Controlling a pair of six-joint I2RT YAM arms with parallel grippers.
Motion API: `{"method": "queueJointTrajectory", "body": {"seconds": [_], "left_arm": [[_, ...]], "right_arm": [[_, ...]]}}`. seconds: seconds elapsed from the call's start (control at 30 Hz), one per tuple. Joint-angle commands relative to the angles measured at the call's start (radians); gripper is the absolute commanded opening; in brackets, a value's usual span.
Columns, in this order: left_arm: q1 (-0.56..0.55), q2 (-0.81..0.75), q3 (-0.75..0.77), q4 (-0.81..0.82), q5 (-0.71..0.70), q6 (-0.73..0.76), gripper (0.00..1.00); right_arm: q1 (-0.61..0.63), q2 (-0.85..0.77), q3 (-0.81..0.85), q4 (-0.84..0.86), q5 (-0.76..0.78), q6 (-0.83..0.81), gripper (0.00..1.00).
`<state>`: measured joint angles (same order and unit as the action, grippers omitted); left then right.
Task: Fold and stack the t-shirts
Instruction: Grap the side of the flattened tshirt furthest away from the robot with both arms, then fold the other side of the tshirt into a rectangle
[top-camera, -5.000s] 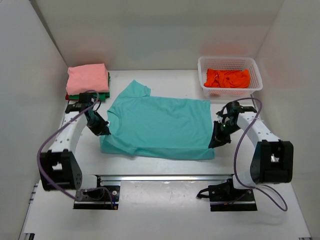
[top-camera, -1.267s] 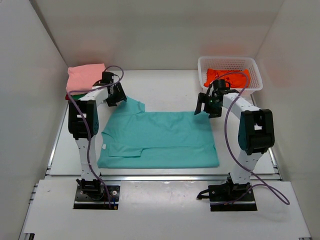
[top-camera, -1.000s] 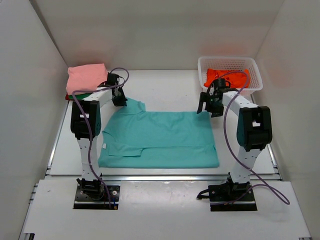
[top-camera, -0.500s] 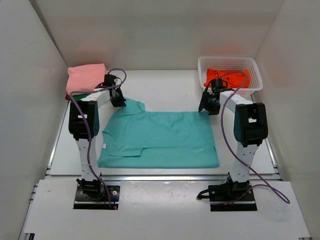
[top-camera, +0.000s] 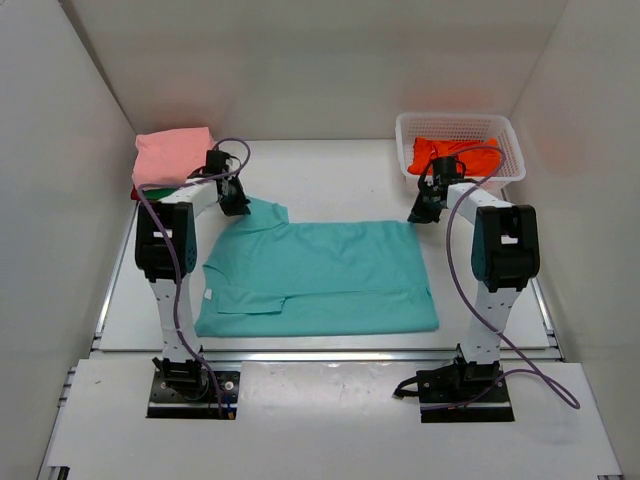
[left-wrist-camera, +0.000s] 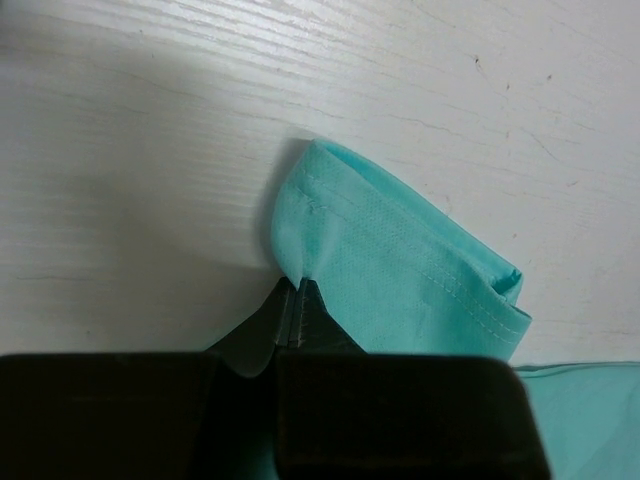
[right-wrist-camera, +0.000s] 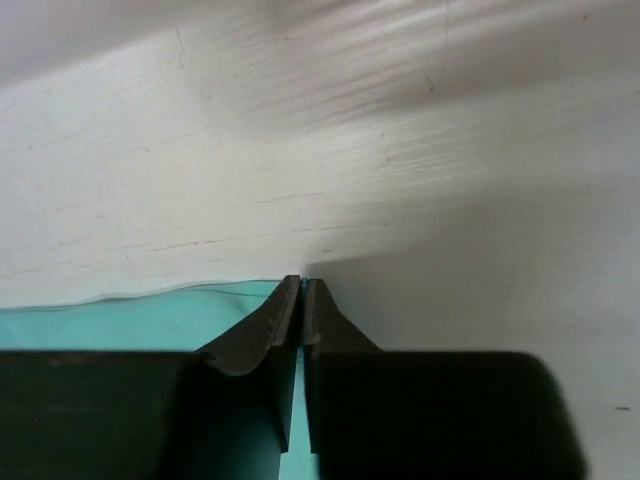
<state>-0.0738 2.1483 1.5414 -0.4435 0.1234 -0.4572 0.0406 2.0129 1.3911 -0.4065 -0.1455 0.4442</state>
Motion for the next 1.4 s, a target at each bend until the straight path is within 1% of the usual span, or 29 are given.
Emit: {"method": "queueJointTrajectory", "body": {"seconds": [0.0,0.2,0.4,0.5,0.57,0.7,0.9,0.97,1.03,1.2,1.37], "left_arm": [[0.011,-0.057,-0.044,-0.069,-0.010,0.020,0.00],[0.040,-0.169,-0.138,-0.051,0.021,0.014,0.00],[0.065,-0.309,-0.246,-0.041,0.035,0.008,0.00],[0.065,-0.385,-0.297,-0.043,0.044,0.012,0.00],[0.069,-0.422,-0.332,-0.040,0.039,0.014,0.00],[0.060,-0.531,-0.426,-0.053,0.035,0.011,0.00],[0.042,-0.692,-0.593,-0.060,0.025,0.012,0.00],[0.037,-0.729,-0.648,-0.064,0.013,0.011,0.00],[0.029,-0.784,-0.685,-0.075,0.010,0.012,0.00],[0.019,-0.861,-0.764,-0.096,0.002,0.005,0.00],[0.016,-0.916,-0.817,-0.115,-0.007,-0.001,0.00]], "right_arm": [[-0.016,-0.020,-0.014,0.041,-0.011,0.019,0.00],[-0.013,-0.075,-0.041,0.055,-0.020,-0.027,0.00],[-0.033,-0.183,-0.139,0.118,-0.080,-0.051,0.00],[-0.038,-0.230,-0.190,0.120,-0.106,-0.059,0.01],[-0.039,-0.273,-0.251,0.132,-0.118,-0.067,0.00],[-0.039,-0.371,-0.348,0.155,-0.131,-0.079,0.01],[-0.039,-0.511,-0.518,0.172,-0.154,-0.107,0.00],[-0.067,-0.561,-0.558,0.181,-0.155,-0.114,0.00],[-0.064,-0.591,-0.612,0.184,-0.151,-0.116,0.00],[-0.065,-0.655,-0.696,0.181,-0.140,-0.133,0.00],[-0.062,-0.677,-0.722,0.195,-0.137,-0.133,0.00]]}}
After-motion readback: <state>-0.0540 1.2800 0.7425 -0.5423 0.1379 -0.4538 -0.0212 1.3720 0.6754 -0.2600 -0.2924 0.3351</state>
